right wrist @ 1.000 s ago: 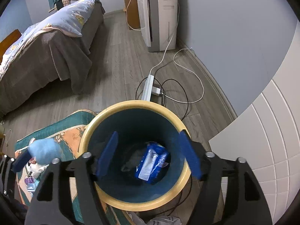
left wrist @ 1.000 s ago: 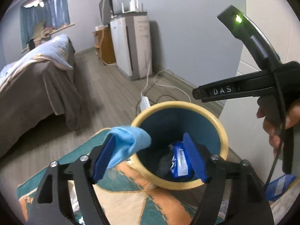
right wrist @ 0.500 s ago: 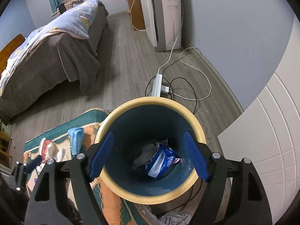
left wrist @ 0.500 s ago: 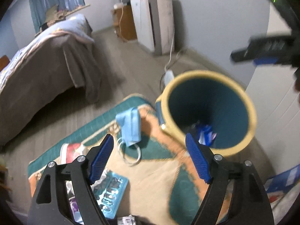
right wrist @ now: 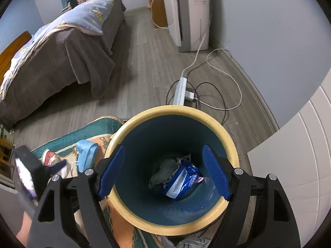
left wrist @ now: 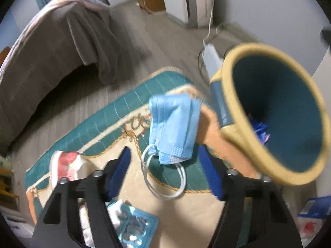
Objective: Collect trash
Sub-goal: 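Carry the blue face mask over the bin and open the left tool, then move both open tools back over the cushion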
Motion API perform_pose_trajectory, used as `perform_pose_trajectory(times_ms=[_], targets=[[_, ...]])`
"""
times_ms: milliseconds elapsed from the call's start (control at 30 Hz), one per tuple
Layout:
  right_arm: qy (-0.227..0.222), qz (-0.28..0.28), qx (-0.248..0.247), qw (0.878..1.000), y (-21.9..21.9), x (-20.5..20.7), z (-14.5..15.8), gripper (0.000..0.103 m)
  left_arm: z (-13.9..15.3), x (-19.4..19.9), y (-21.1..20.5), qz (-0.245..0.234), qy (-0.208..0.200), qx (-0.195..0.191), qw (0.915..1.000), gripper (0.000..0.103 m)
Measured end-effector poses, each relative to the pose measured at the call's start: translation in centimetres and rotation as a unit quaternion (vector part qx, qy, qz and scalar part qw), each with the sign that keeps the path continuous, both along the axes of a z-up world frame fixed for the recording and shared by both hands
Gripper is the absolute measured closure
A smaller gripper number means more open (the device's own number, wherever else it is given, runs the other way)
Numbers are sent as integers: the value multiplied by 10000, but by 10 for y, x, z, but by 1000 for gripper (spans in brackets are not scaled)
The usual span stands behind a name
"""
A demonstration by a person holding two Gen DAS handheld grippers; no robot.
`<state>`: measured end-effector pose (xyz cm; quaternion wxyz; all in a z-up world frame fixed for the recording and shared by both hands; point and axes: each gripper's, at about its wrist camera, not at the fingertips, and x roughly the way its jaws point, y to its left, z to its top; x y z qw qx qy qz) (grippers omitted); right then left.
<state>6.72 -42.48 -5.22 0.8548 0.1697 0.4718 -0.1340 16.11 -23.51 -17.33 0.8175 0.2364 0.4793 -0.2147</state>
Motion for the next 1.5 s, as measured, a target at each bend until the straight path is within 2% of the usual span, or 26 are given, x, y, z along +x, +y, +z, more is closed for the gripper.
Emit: perform_pose_trajectory(times_ms=[33, 100, 133, 200, 267, 300, 367, 433, 500, 567, 667, 700, 833, 933, 1000, 1133, 1333, 1500], targets=[[-10, 54, -31, 10000, 2, 2, 0, 27, -5, 4, 0, -18, 56, 52, 10000, 49], [-42, 130, -73, 9999, 5, 5, 1, 27, -10, 7, 1, -131, 117, 43, 9998, 70], [-60, 143, -80, 9998, 5, 5, 1, 27, -10, 7, 2, -167, 120, 25, 9998, 87], [-88, 151, -64, 9998, 5, 7, 2, 27, 1, 5, 4, -204, -78, -139, 9997, 89], [-87, 125, -52, 9999, 2, 6, 1, 27, 27, -4, 2, -426, -495, -611, 9960, 89], [-82, 77, -79, 9999, 0, 6, 0, 27, 46, -13, -3, -668, -770, -901, 9907, 89], [-70, -104, -133, 9998, -8, 3, 1, 27, 68, -25, -14, -994, -747, -1386, 9825, 89], [-63, -319, -135, 9994, -16, 0, 0, 27, 77, -35, -26, -1232, -679, -1556, 9778, 88], [-70, -517, -82, 9986, -25, -5, 0, 27, 79, -44, -39, -1428, -521, -1598, 9754, 82], [-69, -657, -24, 9978, -33, -9, 1, 27, 79, -51, -46, -1486, -372, -1606, 9751, 48], [-82, -717, -84, 9974, -37, -13, 5, 27, 91, -62, -42, -1487, -532, -1615, 9742, 27], [-99, -732, -93, 9972, -38, -15, 7, 27, 95, -65, -39, -1474, -535, -1660, 9736, 24], [-142, -706, -85, 9974, -35, -21, 14, 25, 126, -79, -12, -1096, -788, -1863, 9732, 14], [-213, -574, -26, 9981, -24, -26, 20, 15, 153, -91, 16, -747, -1004, -1910, 9736, 9], [-333, -380, 45, 9987, -11, -28, 26, 7, 164, -99, 36, -543, -1139, -1828, 9750, 9], [-414, 156, -71, 9990, 28, -31, 36, 6, 186, -116, 87, -26, -1372, -1804, 9740, 8], [-483, 787, -201, 9955, 88, -36, 47, 6, 198, -140, 169, 782, -1591, -1559, 9717, 7], [-439, 1247, -249, 9909, 143, -38, 45, 6, 188, -153, 232, 1493, -1535, -1385, 9669, 7]])
